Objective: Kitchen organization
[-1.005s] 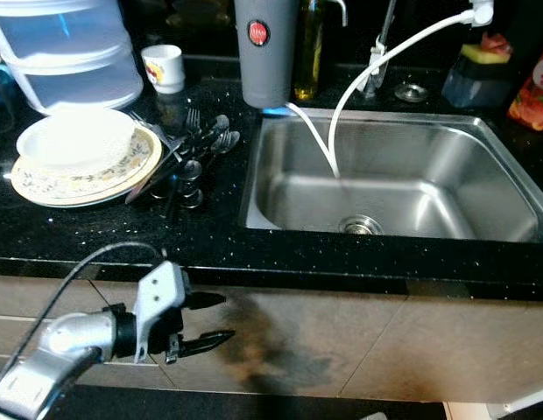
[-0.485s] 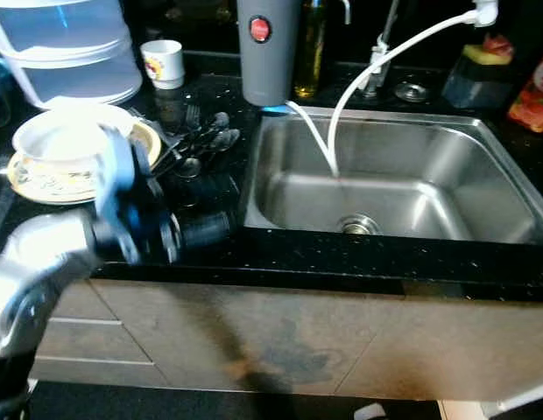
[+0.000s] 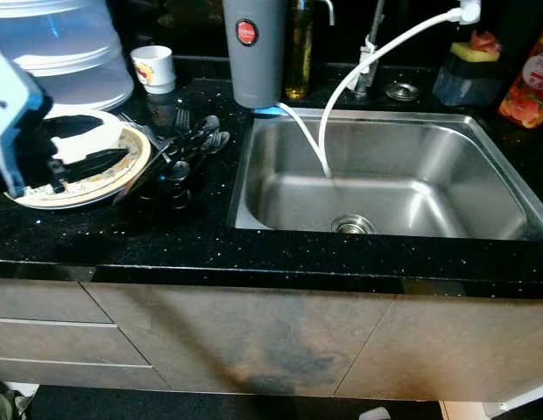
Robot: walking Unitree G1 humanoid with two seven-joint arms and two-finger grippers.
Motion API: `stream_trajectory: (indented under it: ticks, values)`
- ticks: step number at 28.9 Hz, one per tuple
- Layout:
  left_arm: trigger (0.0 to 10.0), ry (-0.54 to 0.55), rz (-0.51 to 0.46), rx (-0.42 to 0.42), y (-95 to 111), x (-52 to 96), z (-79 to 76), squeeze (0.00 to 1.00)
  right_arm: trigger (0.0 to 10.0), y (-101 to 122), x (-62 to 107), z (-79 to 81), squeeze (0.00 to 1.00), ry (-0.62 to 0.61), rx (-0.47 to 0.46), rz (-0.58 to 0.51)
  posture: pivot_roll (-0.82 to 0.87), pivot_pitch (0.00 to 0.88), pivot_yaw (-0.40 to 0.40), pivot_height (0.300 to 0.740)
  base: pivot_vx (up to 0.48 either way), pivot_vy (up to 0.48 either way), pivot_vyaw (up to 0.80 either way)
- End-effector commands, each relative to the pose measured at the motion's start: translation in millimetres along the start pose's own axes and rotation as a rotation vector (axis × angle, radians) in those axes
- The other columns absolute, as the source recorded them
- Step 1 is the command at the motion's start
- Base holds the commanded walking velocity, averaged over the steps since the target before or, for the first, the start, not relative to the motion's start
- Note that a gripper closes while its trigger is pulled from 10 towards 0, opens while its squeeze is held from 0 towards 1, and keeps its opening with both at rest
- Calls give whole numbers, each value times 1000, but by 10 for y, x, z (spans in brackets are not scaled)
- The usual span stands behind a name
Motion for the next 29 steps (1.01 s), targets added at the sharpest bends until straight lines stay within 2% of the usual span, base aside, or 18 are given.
stream_trajectory:
  ticks: [1, 3, 5, 6, 7, 10, 12, 15, 16, 17, 18, 19, 21, 22, 23, 26, 27, 29]
  values:
    - [10000, 49, 61, 11, -102, 194, 170, 0, 10000, -69, 17, -37, 0, -19, -27, 23, 88, 6, -17, 740, 0, 0, 0]
    - [10000, 51, 73, 55, -170, 248, 184, 0, 10000, -53, 12, -44, 0, -22, -42, 22, 88, 6, -17, 740, 0, 0, 0]
    - [10000, 55, 101, 53, -233, 274, 198, 0, 10000, -45, 10, -54, 0, -28, -58, 20, 107, 9, -31, 740, 0, 0, 0]
    - [10000, 103, 152, 47, -347, 291, 263, 0, 10000, -34, 8, -136, 0, -81, -137, 25, 107, 9, -31, 740, 0, 0, 0]
    - [10000, 103, 152, 47, -347, 291, 263, 0, 10000, -34, 8, -136, 0, -81, -137, 25, 107, 9, -31, 740, 0, 0, 0]
    - [10000, 185, 252, 46, -570, 307, 361, 0, 10000, -99, 47, -401, 0, -250, -348, 58, 109, 12, -36, 740, 0, 0, 0]
    - [10000, 187, 259, 50, -595, 302, 361, 0, 10000, -120, 59, -440, 0, -273, -388, 63, 109, 12, -36, 740, 0, 0, 0]
    - [10000, 257, 330, 27, -732, 279, 437, 0, 10000, -312, 166, -668, 0, -416, -603, 91, 92, 14, -27, 740, 0, 0, 0]
    - [10000, 271, 344, 18, -757, 274, 453, 0, 10000, -356, 194, -716, 0, -449, -642, 97, 92, 14, -27, 740, 0, 0, 0]
    - [10000, 277, 340, 20, -771, 256, 461, 0, 10000, -409, 239, -799, 0, -503, -718, 90, 92, 14, -27, 740, 0, 0, 0]
    - [10000, 277, 340, 20, -771, 256, 461, 0, 10000, -409, 239, -799, 0, -503, -718, 90, 92, 14, -27, 740, 0, 0, 0]
    - [10000, 280, 337, 17, -781, 237, 466, 0, 10000, -463, 295, -895, 0, -574, -794, 76, 79, 13, -20, 740, 0, 0, 0]
    - [10000, 253, 338, 0, -818, 157, 439, 0, 10000, -537, 457, -1184, 0, -756, -996, -13, 66, 13, -15, 740, 0, 0, 0]
    - [10000, 242, 341, -9, -831, 132, 427, 0, 10000, -549, 511, -1274, 0, -810, -1042, -44, 66, 13, -15, 740, 0, 0, 0]
    - [10000, 242, 341, -9, -831, 132, 427, 0, 10000, -549, 511, -1274, 0, -810, -1042, -44, 66, 13, -15, 740, 0, 0, 0]
    - [10000, 167, 343, -48, -859, 6, 344, 0, 10000, -388, 672, -1643, 0, -941, -1109, -207, 43, 11, -2, 740, 0, 0, 0]
    - [10000, 85, 338, -56, -866, -86, 264, 0, 10000, -168, 750, -1852, 0, -985, -1072, -316, 33, 9, 1, 740, 0, 0, 0]
    - [10000, 61, 338, -64, -866, -110, 243, 0, 10000, -102, 771, -1902, 0, -995, -1057, -346, 33, 9, 1, 740, 0, 0, 0]
Point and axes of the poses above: a point about 5 cm out from each wrist's last joint towards the gripper, its own x axis pointing back from the gripper into the wrist, its own y axis along the axis of the wrist's last joint, z = x × y, the point moved 3 cm from there along -x, pointing out of the wrist towards the gripper, and after that the axes turned 9 degrees about -x, right-handed, at the moved point
